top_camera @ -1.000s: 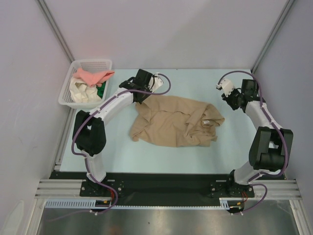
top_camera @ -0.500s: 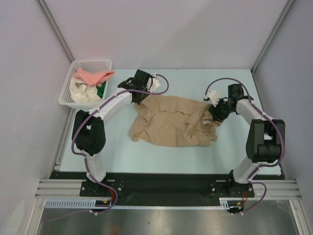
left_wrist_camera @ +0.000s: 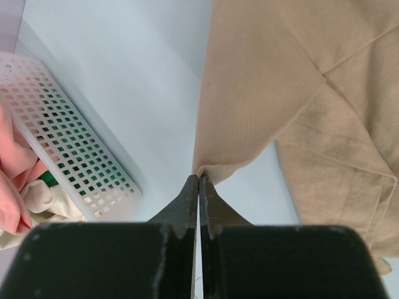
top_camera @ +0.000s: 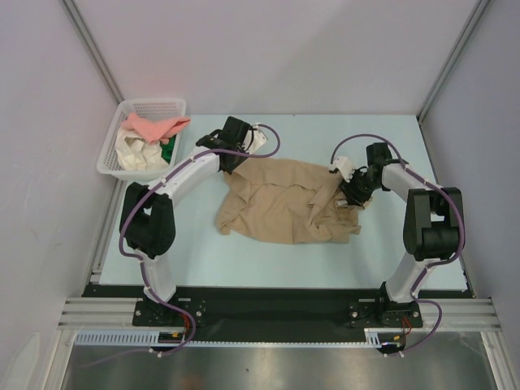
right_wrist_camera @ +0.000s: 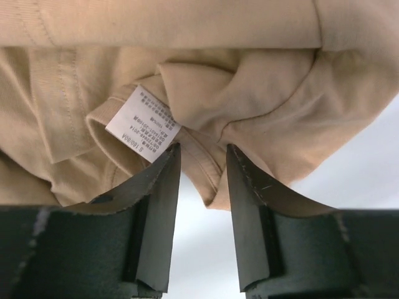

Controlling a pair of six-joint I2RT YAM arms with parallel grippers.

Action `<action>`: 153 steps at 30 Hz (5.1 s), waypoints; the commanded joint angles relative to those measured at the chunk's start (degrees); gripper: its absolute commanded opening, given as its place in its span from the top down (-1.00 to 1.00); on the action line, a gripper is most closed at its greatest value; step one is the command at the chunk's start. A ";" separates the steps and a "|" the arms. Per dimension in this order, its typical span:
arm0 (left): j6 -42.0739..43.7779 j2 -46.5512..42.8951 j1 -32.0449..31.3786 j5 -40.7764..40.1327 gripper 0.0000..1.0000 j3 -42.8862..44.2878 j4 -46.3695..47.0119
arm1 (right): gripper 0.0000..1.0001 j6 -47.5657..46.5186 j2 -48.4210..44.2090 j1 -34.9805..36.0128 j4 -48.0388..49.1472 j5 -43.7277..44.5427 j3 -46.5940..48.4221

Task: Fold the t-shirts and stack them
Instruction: Flatten the tshirt out

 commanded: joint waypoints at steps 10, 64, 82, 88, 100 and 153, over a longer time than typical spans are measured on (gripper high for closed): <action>-0.34 0.12 0.02 -0.65 0.99 2.01 0.76 | 0.66 3.01 -0.11 0.11 6.03 2.61 1.68; 3.61 2.49 0.02 -7.68 0.99 5.52 4.10 | -0.10 3.98 -7.64 -14.13 8.67 0.78 8.63; 2.74 1.53 -0.16 -7.06 0.99 2.45 4.62 | 0.06 -3.50 -7.94 -4.02 -6.98 -2.22 -5.62; 2.38 1.09 -0.07 -7.06 0.99 1.48 4.63 | 0.05 -3.67 -5.92 -3.32 -5.40 -0.12 -5.44; 2.21 1.61 -0.16 -7.06 0.99 1.83 4.19 | 0.07 -3.15 -3.45 -3.23 -0.04 2.96 -6.58; 2.47 2.23 -0.25 -7.24 0.99 1.65 4.71 | 0.45 0.28 -3.63 -5.95 1.46 5.25 -6.50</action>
